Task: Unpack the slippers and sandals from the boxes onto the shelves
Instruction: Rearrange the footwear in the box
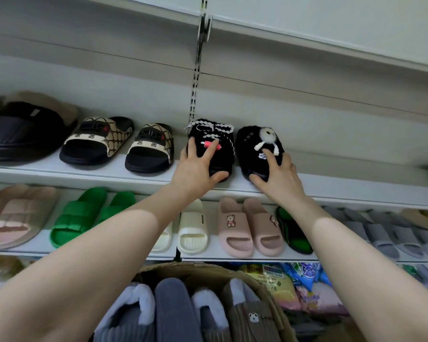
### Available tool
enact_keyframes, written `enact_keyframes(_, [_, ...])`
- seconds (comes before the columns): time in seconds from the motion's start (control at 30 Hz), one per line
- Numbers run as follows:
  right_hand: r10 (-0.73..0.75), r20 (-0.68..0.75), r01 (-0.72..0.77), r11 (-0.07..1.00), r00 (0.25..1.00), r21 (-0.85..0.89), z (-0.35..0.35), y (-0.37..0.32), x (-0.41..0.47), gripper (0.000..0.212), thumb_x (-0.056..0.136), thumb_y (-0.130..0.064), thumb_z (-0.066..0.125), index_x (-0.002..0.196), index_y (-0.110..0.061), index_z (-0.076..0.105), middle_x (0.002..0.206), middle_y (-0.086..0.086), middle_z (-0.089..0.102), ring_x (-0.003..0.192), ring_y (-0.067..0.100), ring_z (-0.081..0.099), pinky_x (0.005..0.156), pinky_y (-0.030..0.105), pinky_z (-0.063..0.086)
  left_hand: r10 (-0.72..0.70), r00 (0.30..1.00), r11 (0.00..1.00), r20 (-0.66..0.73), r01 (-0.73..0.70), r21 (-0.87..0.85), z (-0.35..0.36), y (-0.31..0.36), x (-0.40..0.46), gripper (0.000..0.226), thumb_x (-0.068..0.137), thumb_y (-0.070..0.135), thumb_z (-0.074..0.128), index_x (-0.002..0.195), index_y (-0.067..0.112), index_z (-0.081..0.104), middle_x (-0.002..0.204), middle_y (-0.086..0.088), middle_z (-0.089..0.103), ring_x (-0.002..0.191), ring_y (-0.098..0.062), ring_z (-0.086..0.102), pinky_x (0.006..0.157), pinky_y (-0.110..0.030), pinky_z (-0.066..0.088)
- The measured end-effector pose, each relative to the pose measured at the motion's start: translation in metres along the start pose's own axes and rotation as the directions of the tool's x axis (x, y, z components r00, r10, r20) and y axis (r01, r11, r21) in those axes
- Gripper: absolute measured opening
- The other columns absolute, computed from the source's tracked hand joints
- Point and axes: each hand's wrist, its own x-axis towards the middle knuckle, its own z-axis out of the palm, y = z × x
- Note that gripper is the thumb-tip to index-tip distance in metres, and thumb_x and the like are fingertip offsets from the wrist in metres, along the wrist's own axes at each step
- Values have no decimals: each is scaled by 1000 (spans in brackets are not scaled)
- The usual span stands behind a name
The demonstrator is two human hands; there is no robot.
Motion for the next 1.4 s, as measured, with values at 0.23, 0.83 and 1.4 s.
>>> enact_keyframes(0.23, [-316,-118,284,932,941,-225,-26,-24,-32,60,88,-31,65,142,-13,47,131,25,49,113,45,50,88,50,48,266,956,957,-121,-247,154,-30,-13,-31,63,85,43,65,139,15,47,135,-17,50,126,-39,45,106,-48,38])
enact_keyframes(0.83, [-640,11,626,747,768,-224,3,-278,-161,53,89,-36,60,134,-9,53,126,19,56,104,38,58,80,44,53,315,945,890,-87,-262,373,-183,-220,-212,45,86,46,56,119,15,62,106,-10,65,95,-34,59,79,-41,53])
enact_keyframes(1.4, [-792,233,781,604,564,161,217,-597,-307,56,93,-42,44,141,-12,47,131,15,52,106,38,57,78,44,51,-101,995,951,-22,103,291,-253,-546,-444,53,90,50,41,125,14,58,107,-12,64,97,-36,58,83,-46,51])
